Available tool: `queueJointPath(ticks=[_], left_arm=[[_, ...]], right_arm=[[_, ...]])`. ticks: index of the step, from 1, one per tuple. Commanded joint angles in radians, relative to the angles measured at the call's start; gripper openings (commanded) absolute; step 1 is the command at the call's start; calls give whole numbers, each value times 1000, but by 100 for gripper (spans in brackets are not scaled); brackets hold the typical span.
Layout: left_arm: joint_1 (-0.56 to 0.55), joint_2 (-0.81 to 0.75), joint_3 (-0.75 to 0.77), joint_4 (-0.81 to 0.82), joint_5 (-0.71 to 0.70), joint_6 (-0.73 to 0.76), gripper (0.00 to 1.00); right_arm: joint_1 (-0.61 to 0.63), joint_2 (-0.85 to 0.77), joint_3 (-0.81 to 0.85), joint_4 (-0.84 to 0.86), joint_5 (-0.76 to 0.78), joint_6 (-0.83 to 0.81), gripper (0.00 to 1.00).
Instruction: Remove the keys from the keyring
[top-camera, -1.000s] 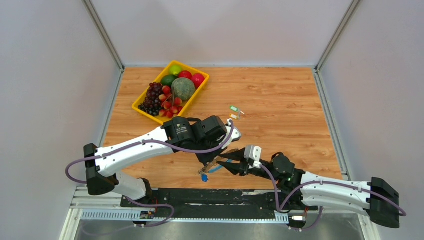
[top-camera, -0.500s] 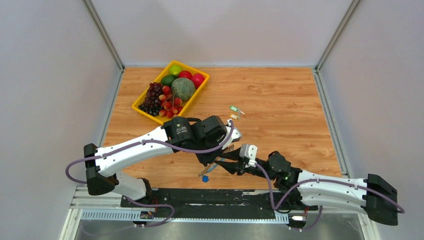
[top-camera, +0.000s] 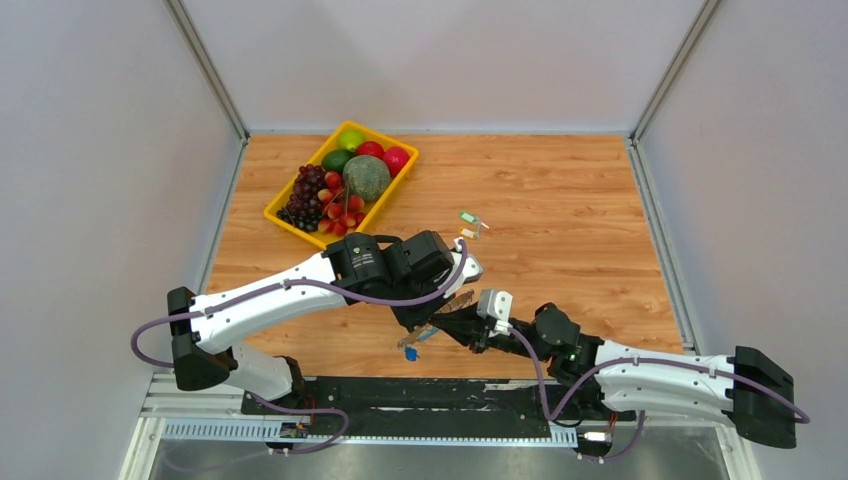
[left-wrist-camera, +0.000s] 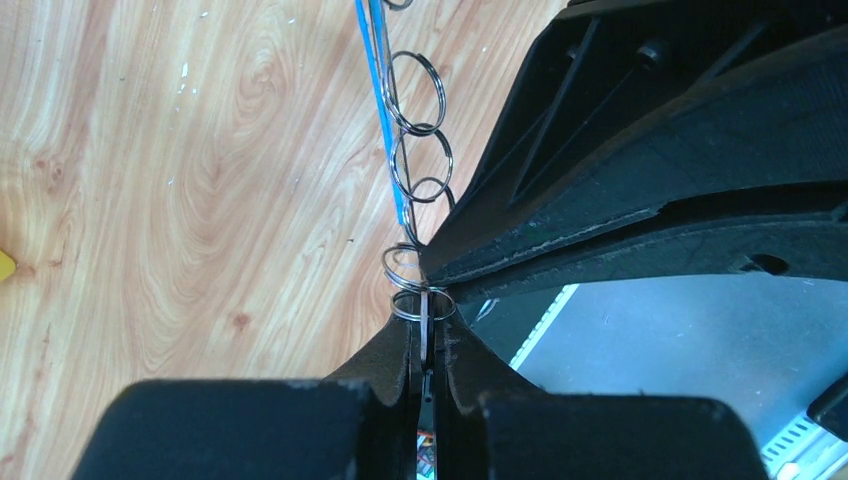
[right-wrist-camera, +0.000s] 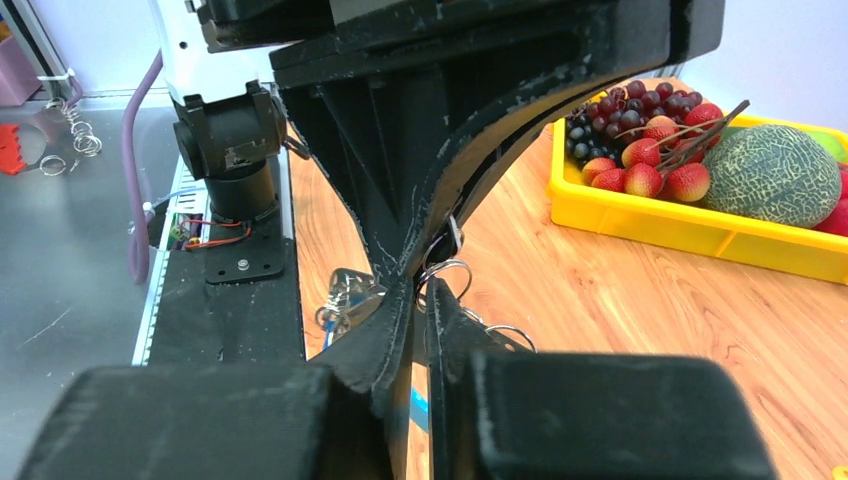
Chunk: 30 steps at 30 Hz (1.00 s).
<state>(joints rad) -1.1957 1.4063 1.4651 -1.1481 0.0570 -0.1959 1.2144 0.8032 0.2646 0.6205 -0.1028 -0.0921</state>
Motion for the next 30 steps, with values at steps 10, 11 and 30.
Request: queueJointPath(ticks=[10, 11, 30], left_arm=[[30, -62, 9, 62, 27, -32, 0], [34, -63, 4, 64, 32, -32, 0], [248, 12, -80, 111, 490, 89, 0]], right_arm=[[5, -129, 6, -62, 28, -4, 0], [4, -140, 5, -65, 22, -6, 0], [74, -111, 127, -266, -211, -190, 0]])
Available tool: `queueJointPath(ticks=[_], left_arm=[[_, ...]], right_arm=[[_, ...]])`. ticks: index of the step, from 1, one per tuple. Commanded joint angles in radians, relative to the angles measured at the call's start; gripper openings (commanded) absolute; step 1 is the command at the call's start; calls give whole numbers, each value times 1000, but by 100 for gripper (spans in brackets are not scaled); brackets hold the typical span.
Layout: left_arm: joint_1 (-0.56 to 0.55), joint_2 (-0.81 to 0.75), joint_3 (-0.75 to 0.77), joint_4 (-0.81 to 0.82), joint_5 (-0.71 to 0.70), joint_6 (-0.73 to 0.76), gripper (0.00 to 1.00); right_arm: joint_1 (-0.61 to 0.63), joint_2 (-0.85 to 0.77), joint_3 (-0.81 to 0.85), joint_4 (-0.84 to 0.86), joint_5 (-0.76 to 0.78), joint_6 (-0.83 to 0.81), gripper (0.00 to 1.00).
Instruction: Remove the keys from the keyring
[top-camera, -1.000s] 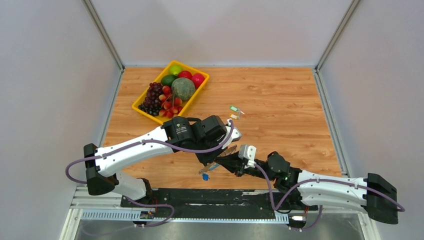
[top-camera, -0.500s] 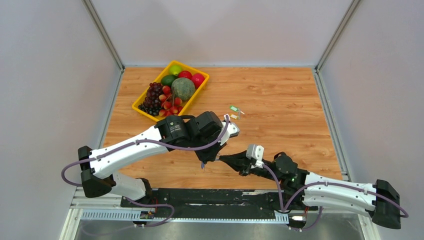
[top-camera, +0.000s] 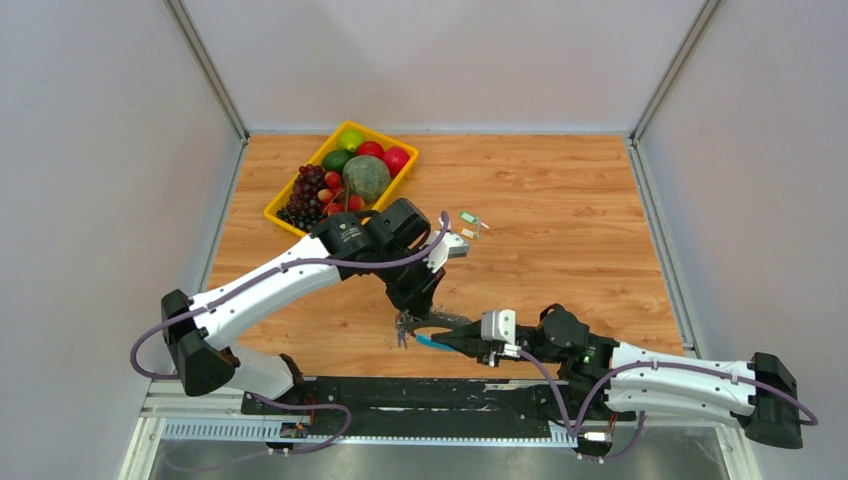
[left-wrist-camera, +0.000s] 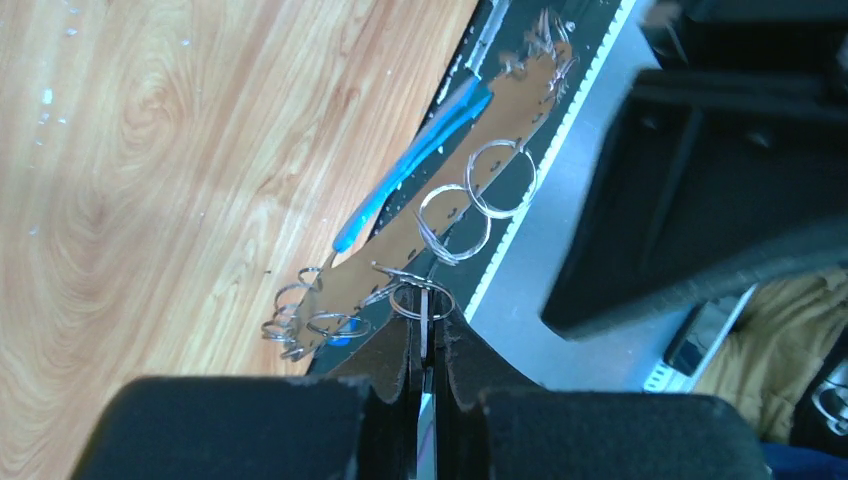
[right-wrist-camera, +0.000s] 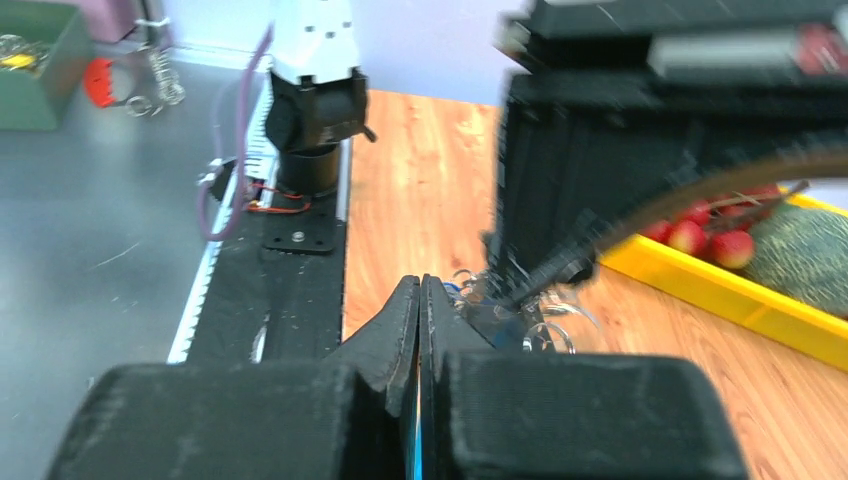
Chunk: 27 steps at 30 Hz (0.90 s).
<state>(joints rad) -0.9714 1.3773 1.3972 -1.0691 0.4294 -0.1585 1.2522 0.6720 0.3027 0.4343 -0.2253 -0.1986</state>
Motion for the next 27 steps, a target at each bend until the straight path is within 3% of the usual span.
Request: queueJointPath(ticks=[1, 5, 8, 12, 15, 27], left_arm=[[29, 47, -20, 37, 149, 60, 0], [34, 92, -16, 20, 213, 86, 0], [39, 72, -5, 6, 164, 82, 0], [48, 49, 2, -28, 123, 73, 0], [48, 58, 13, -53, 100, 78, 0], [48, 50, 75, -73, 28, 66, 0]], right_arm=[[45, 34, 109, -107, -87, -102, 0], [63, 79, 159, -167, -32, -127, 0], [63, 47, 146, -166, 60, -63, 0], [62, -28, 97, -145, 151, 34, 15], [63, -58, 80, -145, 146, 101, 24], [64, 7, 82, -207, 8, 267, 24]])
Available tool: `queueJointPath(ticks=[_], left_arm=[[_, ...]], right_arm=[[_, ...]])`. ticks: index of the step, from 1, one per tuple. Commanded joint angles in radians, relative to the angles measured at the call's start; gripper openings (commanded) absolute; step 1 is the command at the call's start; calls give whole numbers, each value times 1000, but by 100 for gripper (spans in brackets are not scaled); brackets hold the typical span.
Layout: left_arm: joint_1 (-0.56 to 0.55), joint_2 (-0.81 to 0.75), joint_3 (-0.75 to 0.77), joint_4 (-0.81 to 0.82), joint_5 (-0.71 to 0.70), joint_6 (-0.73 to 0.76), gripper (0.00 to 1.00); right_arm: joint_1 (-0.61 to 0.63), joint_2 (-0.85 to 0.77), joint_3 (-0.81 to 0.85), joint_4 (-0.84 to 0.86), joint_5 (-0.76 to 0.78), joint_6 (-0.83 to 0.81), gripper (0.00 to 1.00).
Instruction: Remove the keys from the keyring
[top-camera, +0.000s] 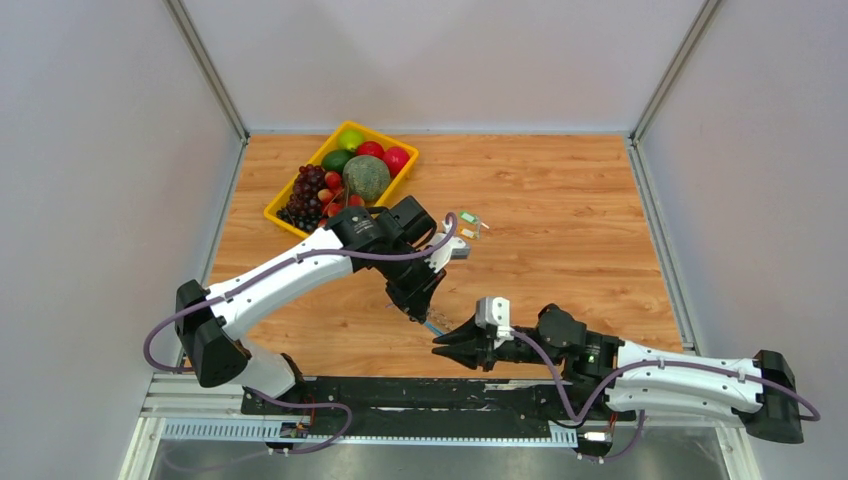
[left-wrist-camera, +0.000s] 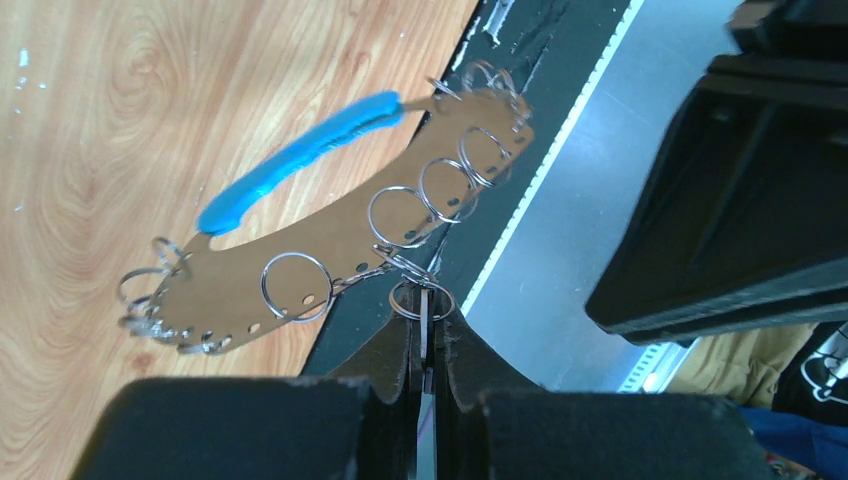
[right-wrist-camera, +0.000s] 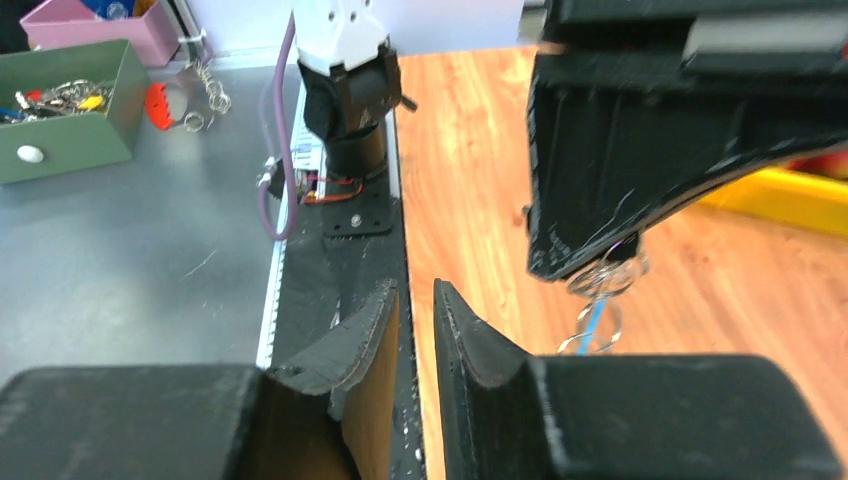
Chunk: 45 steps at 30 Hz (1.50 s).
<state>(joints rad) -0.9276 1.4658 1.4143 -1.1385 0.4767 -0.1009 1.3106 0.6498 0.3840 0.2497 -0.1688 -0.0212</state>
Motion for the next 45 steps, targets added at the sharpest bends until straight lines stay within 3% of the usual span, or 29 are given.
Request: queueJointPath(ticks=[1, 4, 9, 15, 32, 45], left_arm=[[4, -40, 61, -5, -18, 7, 0], [4, -42, 66, -7, -17, 6, 0], [4, -53, 69, -14, -14, 8, 0], [5, -59, 70, -24, 21, 17, 0], [4, -88, -15, 75, 351, -35, 0], [5, -82, -37, 131, 380, -47, 0]], right_arm=[[7, 38, -1, -27, -45, 95, 24], [8, 56, -1, -53, 31, 107, 24], [6, 35, -7, -103, 299, 123, 30], [4, 38, -13, -109, 420, 78, 31], [4, 54, -88, 95, 409, -139, 36], [4, -226, -162, 146, 149, -167, 34]])
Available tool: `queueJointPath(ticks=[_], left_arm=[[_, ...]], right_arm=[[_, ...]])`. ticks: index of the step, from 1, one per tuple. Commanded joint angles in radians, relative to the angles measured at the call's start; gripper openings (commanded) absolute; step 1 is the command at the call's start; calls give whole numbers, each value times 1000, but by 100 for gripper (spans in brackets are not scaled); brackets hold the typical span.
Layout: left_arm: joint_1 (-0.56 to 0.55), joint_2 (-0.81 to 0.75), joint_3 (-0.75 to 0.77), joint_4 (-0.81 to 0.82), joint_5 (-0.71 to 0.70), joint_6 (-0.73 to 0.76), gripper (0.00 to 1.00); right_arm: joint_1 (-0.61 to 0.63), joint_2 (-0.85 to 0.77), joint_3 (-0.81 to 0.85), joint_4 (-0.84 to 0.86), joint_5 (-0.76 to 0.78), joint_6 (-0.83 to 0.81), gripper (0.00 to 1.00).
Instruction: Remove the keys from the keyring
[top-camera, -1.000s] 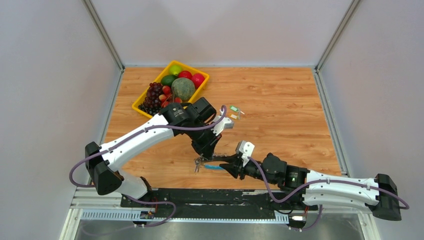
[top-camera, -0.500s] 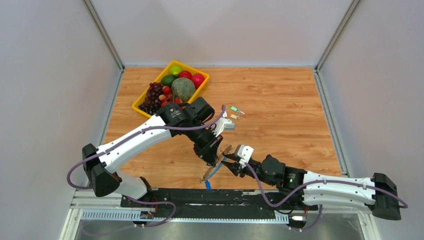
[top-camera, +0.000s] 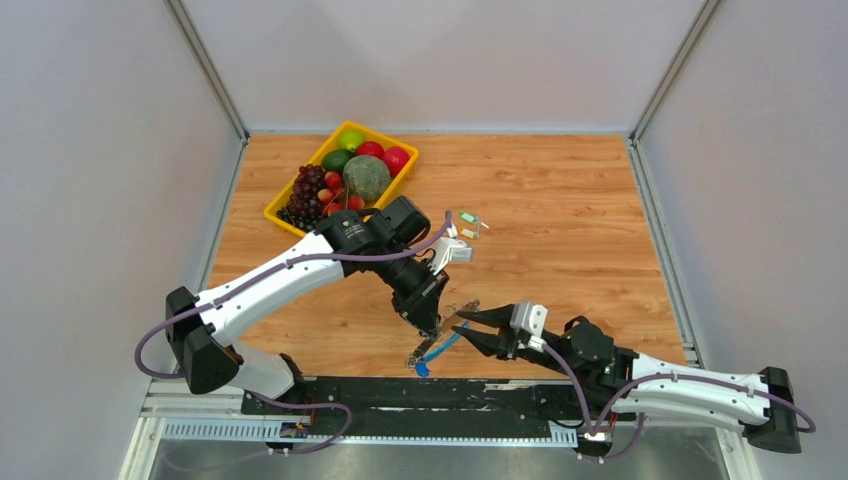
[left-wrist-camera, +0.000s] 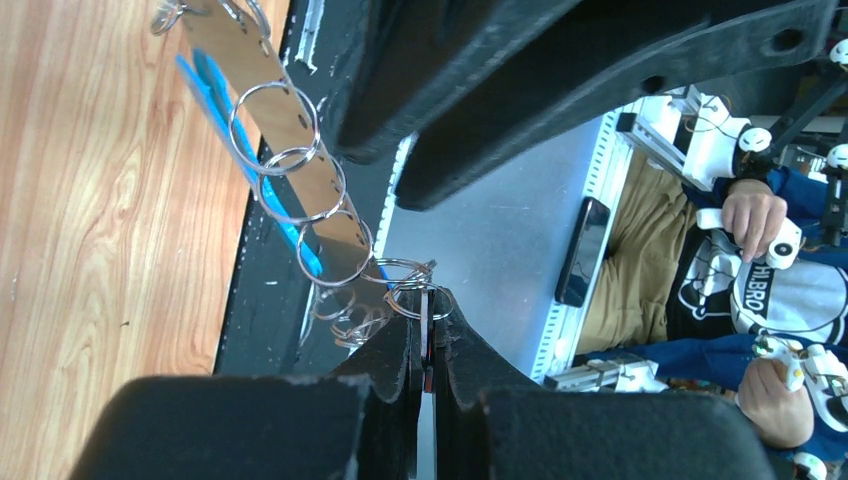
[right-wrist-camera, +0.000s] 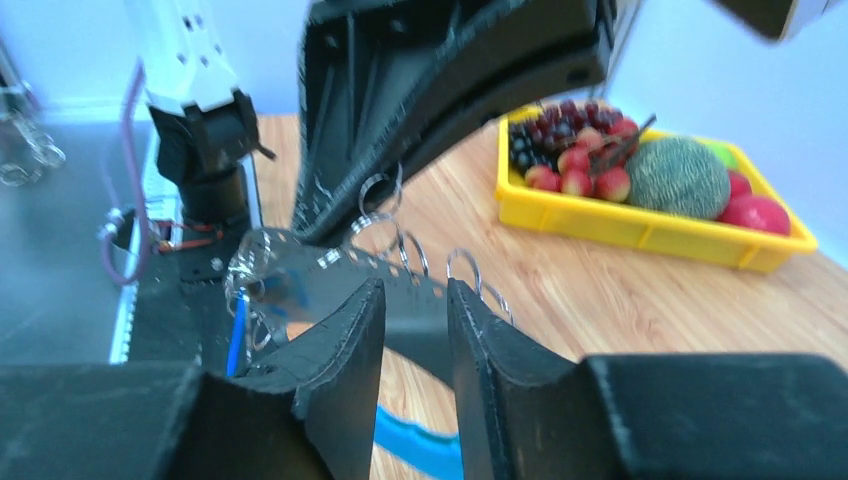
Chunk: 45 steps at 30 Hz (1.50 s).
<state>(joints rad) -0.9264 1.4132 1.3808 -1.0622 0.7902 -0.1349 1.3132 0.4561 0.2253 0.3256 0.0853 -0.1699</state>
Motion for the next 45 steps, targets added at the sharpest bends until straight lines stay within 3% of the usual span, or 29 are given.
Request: queueJointPath(ticks=[1, 18, 45], left_arm=[[4, -29, -3, 59, 69, -14, 0], [3, -35, -10, 88, 86, -35, 0], [3, -39, -64, 139, 129, -71, 0]], right_arm=[[2, -31, -1, 72, -123, -19, 33], [1, 82, 17, 183, -174, -14, 31], [1, 149, 14, 337, 28, 23, 24]])
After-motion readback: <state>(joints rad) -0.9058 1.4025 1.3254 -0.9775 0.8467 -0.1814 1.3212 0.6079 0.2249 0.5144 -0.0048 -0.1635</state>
